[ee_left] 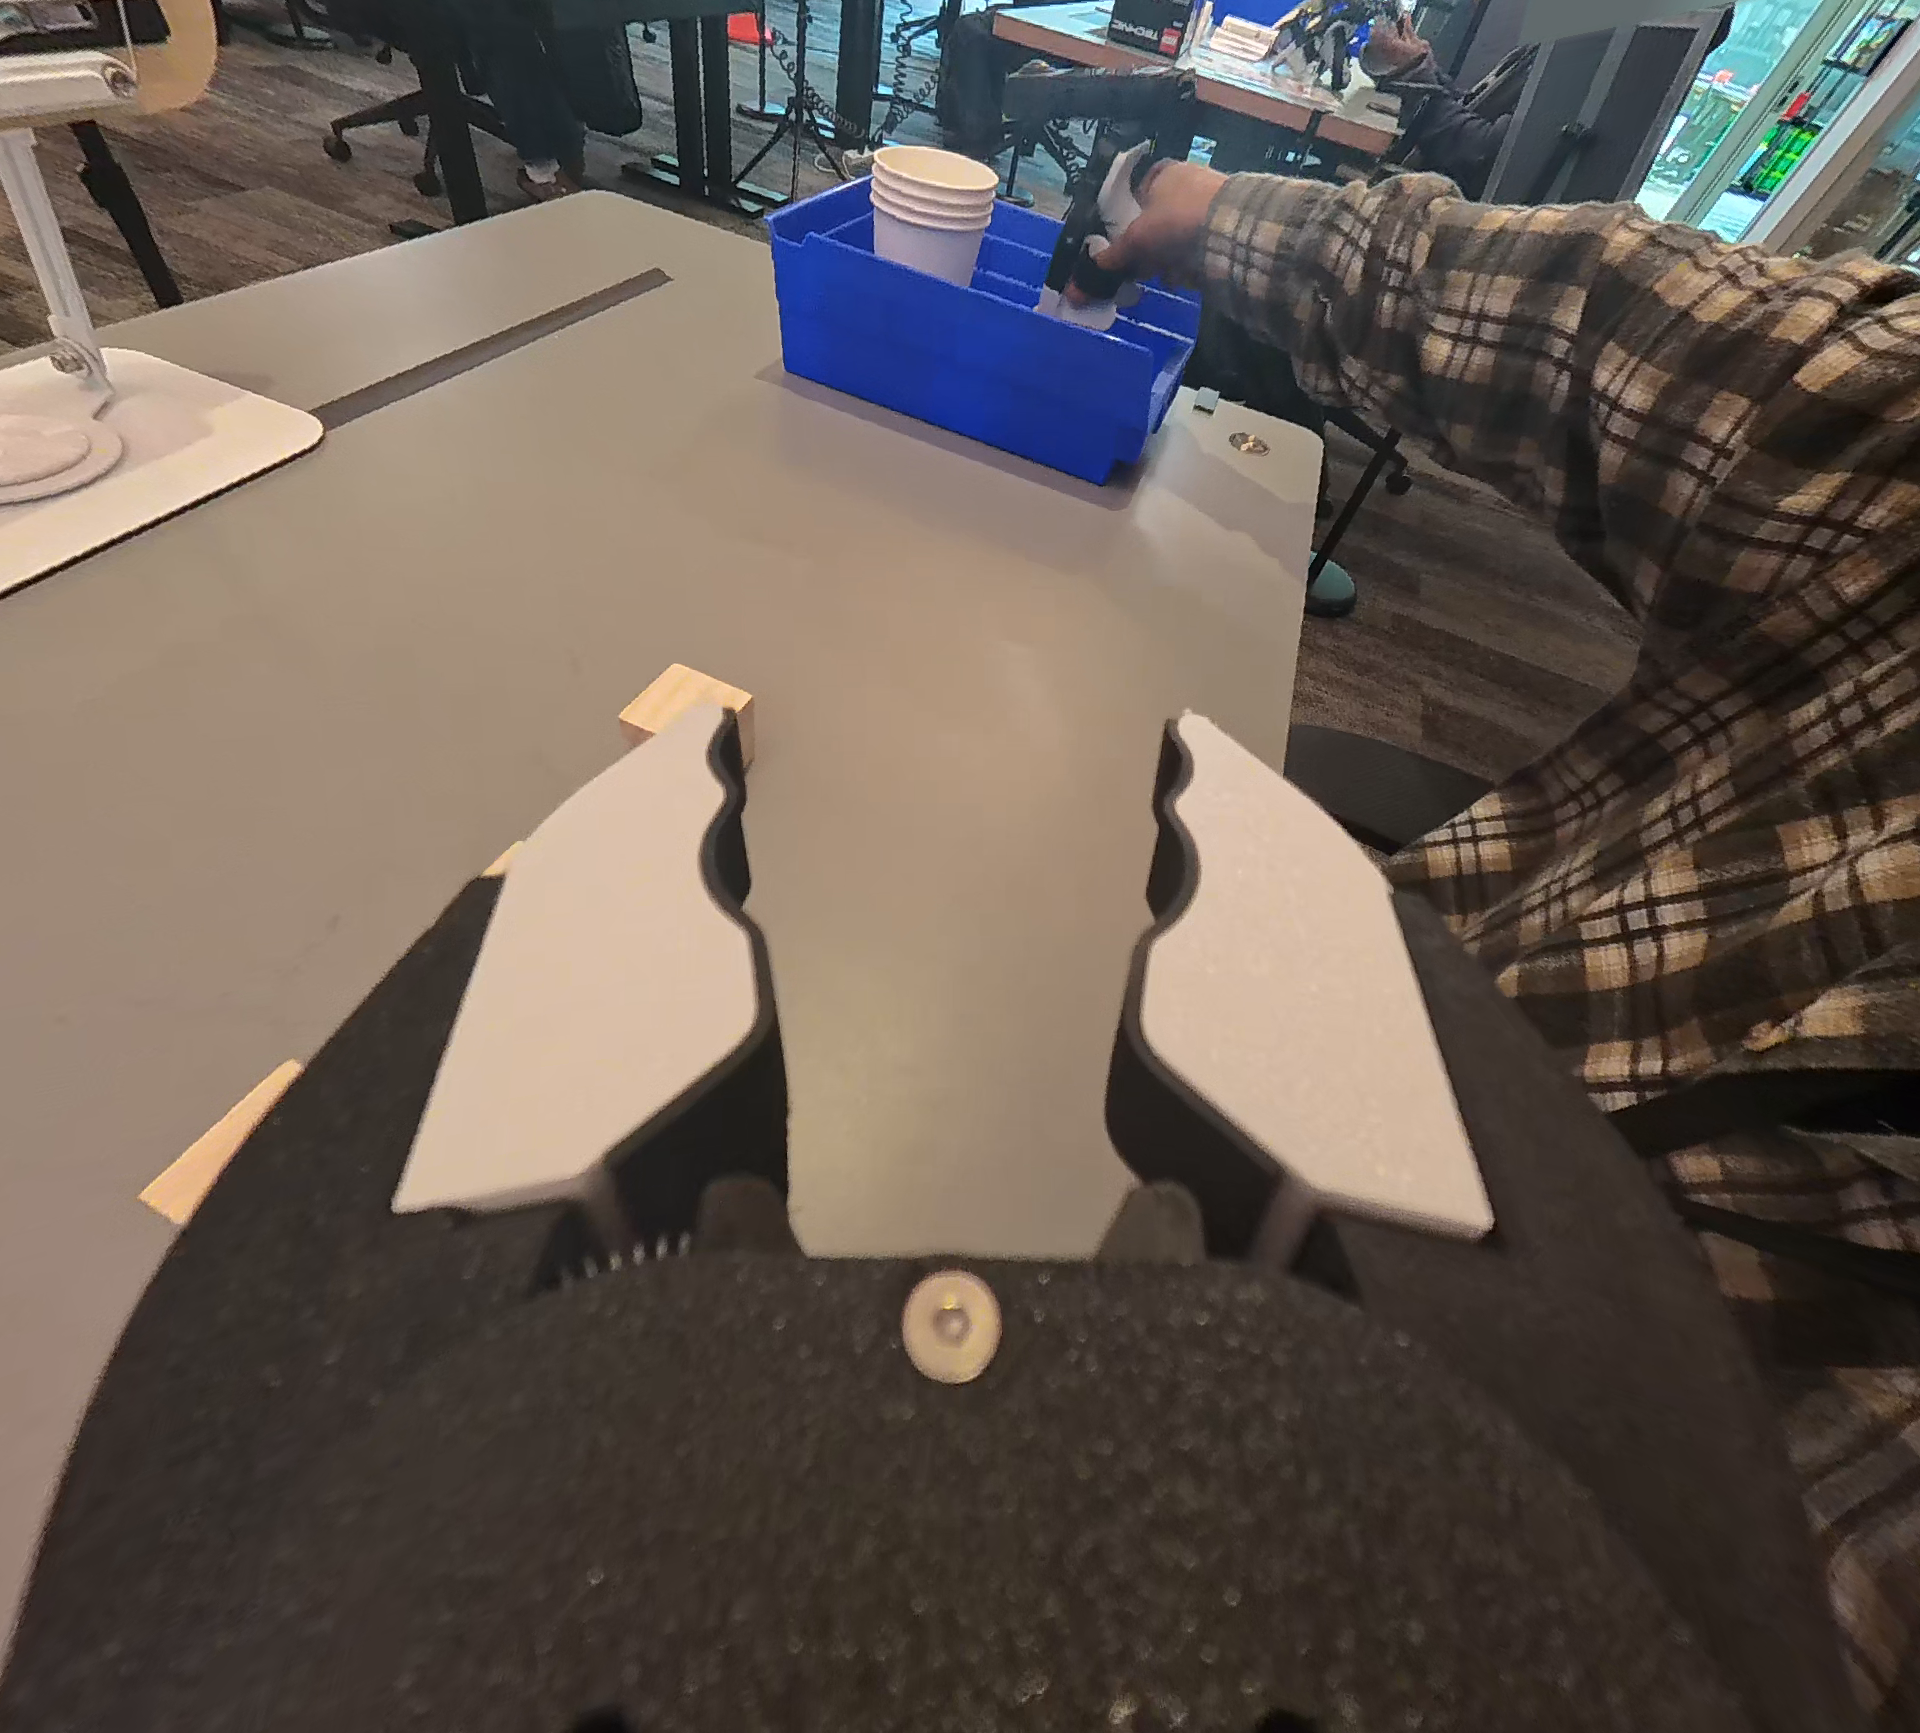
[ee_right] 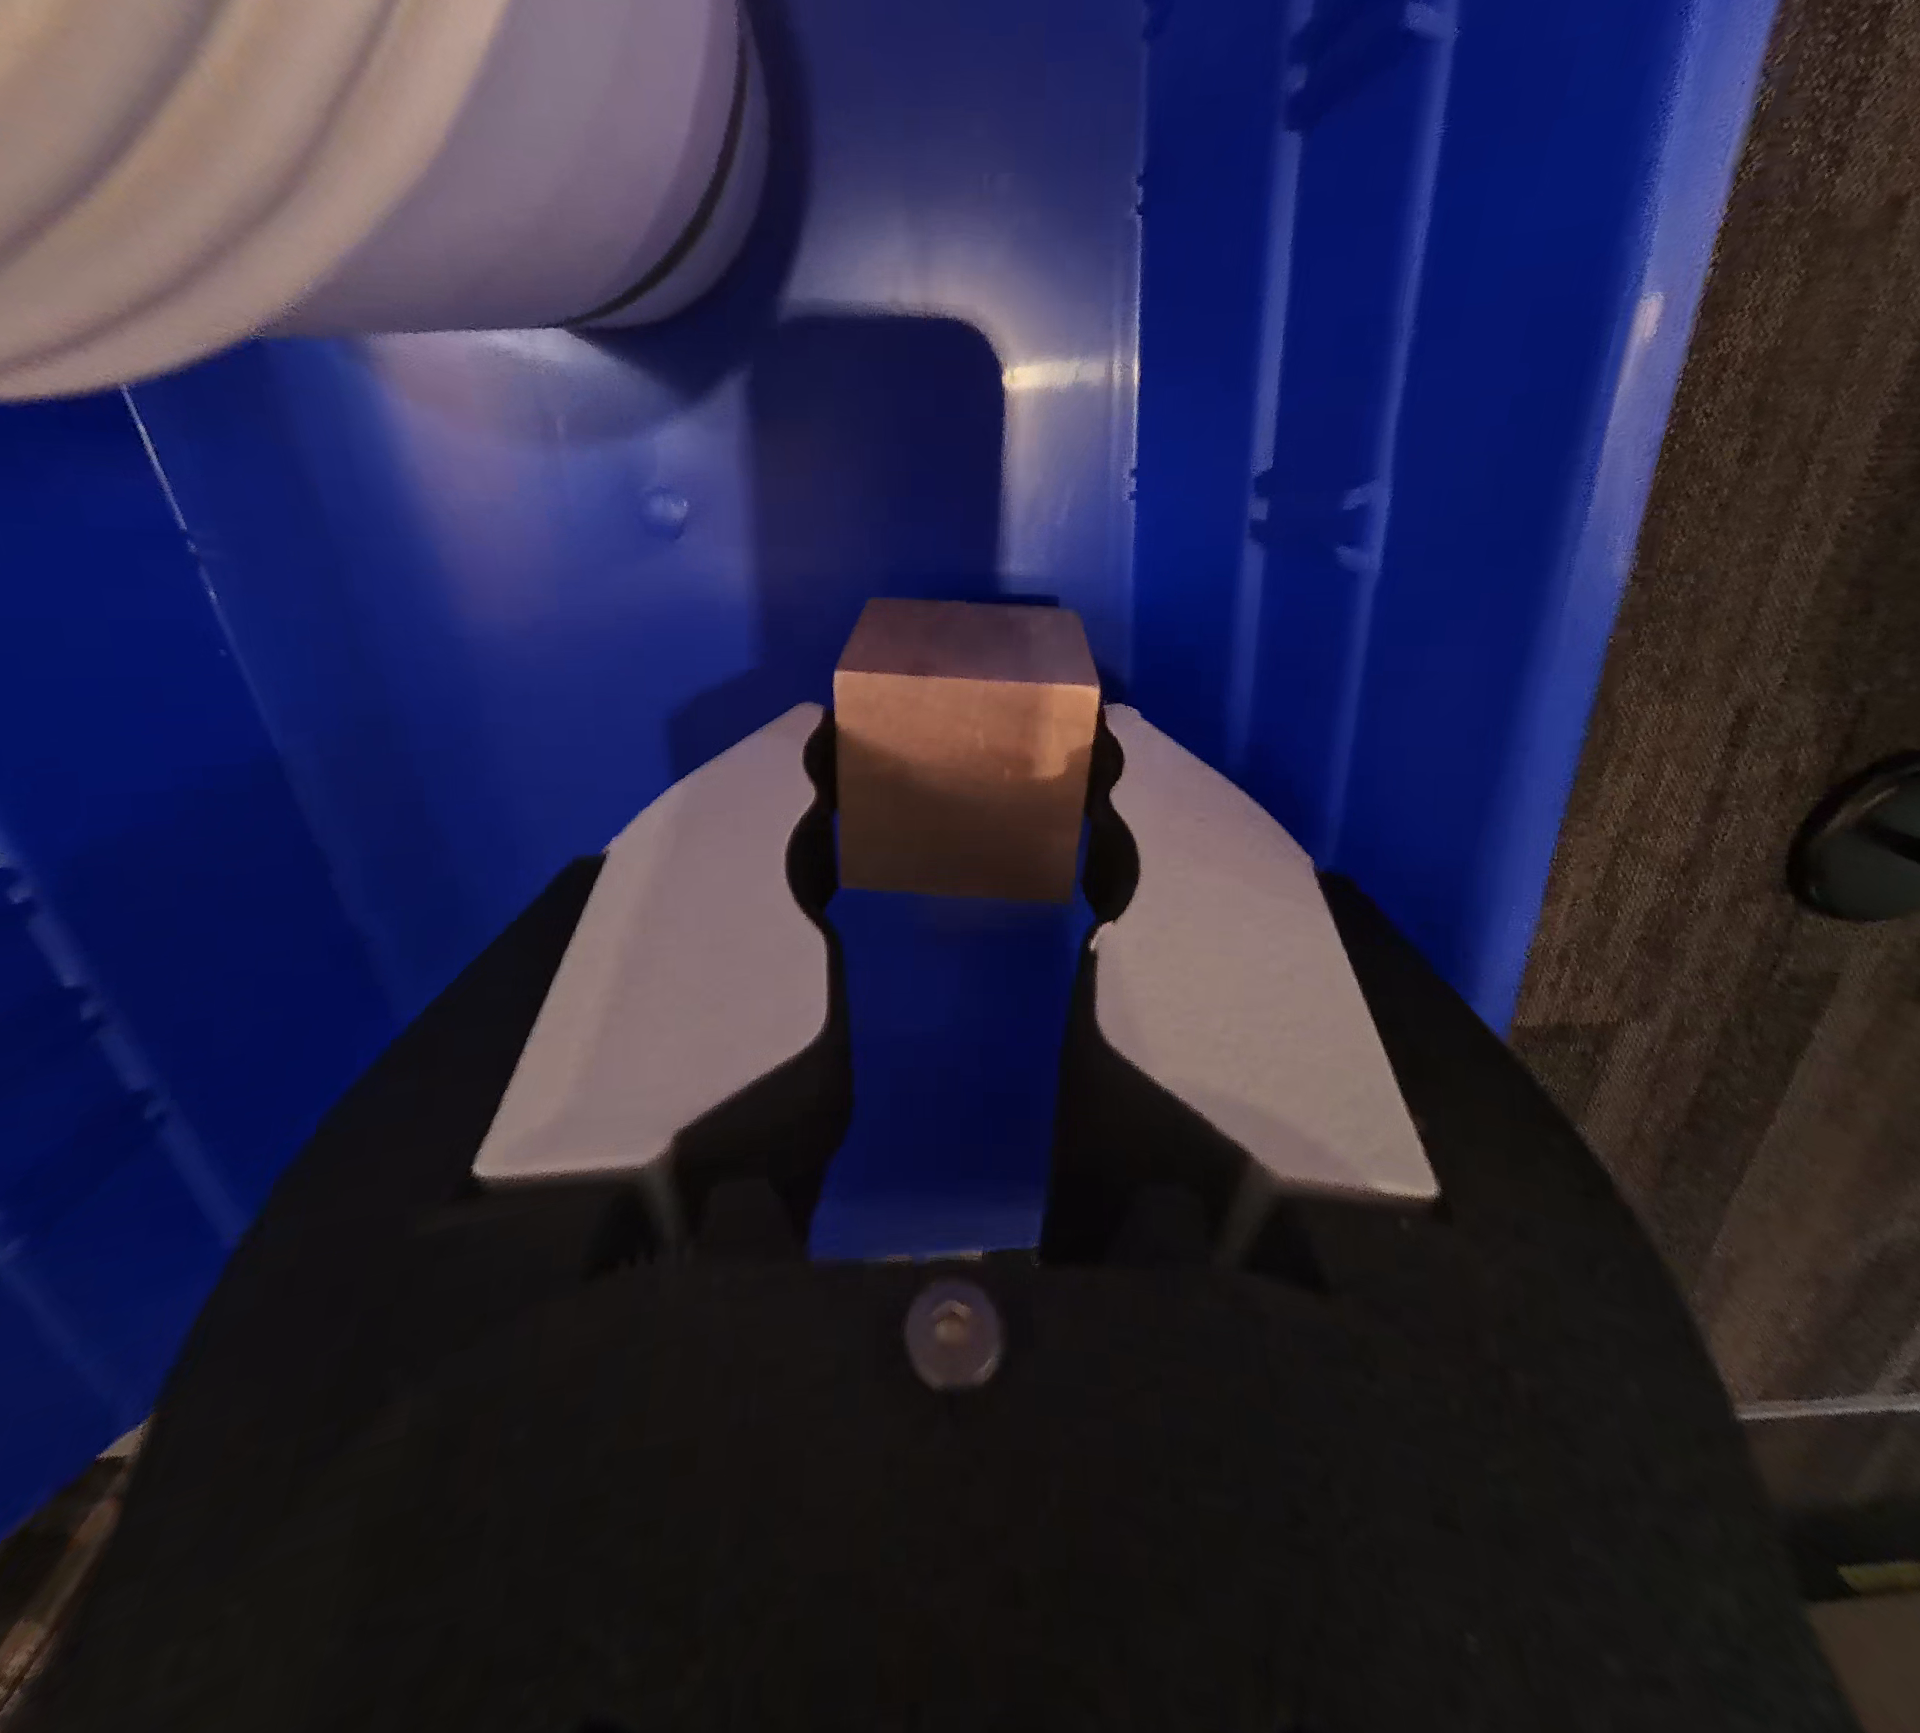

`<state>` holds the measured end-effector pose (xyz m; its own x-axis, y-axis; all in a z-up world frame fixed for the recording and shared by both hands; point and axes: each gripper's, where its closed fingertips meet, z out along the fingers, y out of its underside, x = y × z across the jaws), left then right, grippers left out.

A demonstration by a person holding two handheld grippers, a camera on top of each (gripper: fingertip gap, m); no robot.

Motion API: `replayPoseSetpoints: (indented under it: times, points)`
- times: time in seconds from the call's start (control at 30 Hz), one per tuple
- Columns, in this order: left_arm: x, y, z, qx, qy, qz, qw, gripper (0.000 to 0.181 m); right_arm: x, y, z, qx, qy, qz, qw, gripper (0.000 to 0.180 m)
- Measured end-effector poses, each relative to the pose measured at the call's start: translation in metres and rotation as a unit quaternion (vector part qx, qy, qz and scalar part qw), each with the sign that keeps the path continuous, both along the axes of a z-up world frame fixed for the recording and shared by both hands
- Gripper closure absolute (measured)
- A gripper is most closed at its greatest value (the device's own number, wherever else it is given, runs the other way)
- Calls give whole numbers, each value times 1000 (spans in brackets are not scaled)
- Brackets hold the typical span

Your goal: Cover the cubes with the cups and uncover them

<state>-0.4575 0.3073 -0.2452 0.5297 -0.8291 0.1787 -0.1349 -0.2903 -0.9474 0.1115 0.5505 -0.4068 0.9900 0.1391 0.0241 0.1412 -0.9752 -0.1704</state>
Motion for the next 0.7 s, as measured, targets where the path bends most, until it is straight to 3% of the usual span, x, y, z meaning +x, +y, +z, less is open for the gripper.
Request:
replayPoseSetpoints:
  times: [0.23, 0.3, 0.37, 0.5, 0.7]
  points:
    - [3, 0, -2, -5, 2, -5, 1000, 106, -2, 0, -10, -14, -13, 23, 1000, 134]
    - [3, 0, -1, -5, 0, -6, 1000, 106, -2, 1, -6, -4, -15, 27, 1000, 115]
    - [3, -1, 0, -3, -2, -7, 1000, 106, -4, -1, 6, 7, -16, 36, 999, 108]
    - [4, -5, 3, 1, -3, -9, 1000, 106, -11, -14, 49, 15, -22, 54, 998, 95]
    - [0, -9, 11, 13, -3, -5, 1000, 106, -66, -21, 168, 118, -53, 163, 978, 94]
